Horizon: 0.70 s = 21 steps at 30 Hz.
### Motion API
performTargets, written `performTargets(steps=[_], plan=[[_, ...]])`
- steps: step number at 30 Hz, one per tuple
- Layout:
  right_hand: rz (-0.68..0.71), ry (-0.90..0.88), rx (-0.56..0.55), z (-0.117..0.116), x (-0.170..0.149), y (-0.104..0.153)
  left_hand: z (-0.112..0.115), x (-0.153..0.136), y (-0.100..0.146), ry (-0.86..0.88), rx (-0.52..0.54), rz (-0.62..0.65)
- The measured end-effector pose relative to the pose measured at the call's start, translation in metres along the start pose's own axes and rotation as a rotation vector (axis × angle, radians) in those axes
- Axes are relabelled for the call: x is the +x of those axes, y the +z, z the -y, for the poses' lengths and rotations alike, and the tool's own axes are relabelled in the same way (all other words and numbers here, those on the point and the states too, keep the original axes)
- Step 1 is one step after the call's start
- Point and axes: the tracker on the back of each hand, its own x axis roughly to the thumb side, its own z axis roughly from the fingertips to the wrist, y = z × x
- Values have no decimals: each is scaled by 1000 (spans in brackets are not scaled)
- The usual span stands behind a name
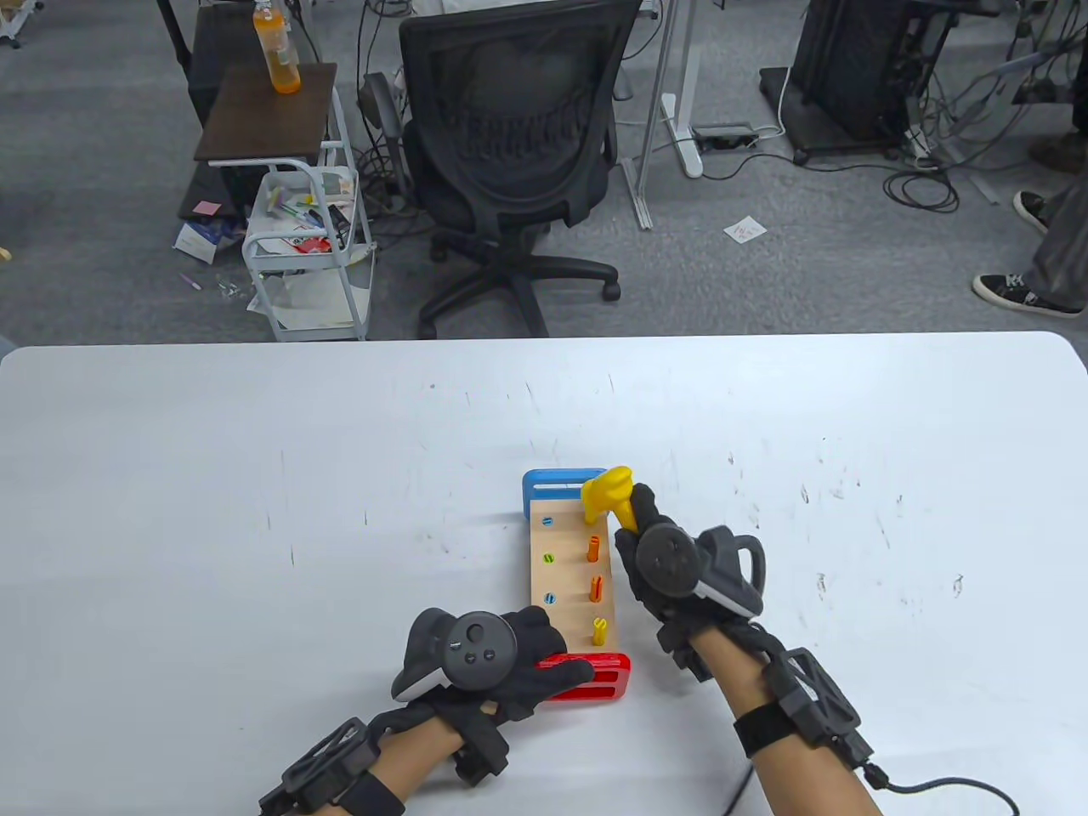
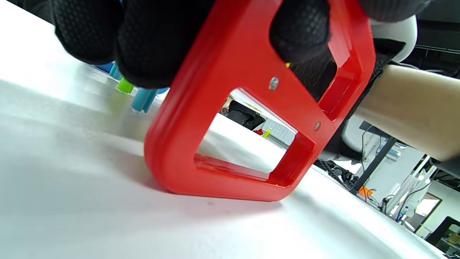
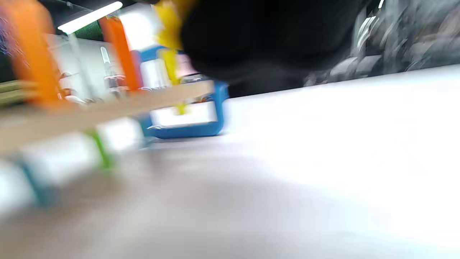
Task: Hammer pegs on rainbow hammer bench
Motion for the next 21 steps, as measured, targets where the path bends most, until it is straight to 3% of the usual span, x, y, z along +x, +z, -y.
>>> performTargets(steps=[1,4,8,11,13,14,15,16,17,18,20,21], plan=[[22,-40,-254,7,1,5,0,1,0,-5,-3,-2],[114,-24,-429,29,9,8,0,-1,0,3,-5,1],[170,-47,-514,38,15,9,1,-1,1,4,12,5],[186,-52,-484,26,11,11,1,0,2,6,13,7],[156,6,-298,10,7,3,2,0,2,10,16,7],[30,91,172,-9,4,-13,2,0,2,10,16,7],[-113,120,474,2,1,-1,2,0,2,10,15,9],[-31,96,244,4,6,-3,2,0,2,11,16,7],[21,91,-151,8,8,2,2,1,2,10,18,5],[128,35,-351,13,12,3,2,1,2,5,19,4],[109,31,-326,22,16,8,2,1,2,9,22,3],[144,-10,-388,26,18,10,2,1,2,10,21,4]])
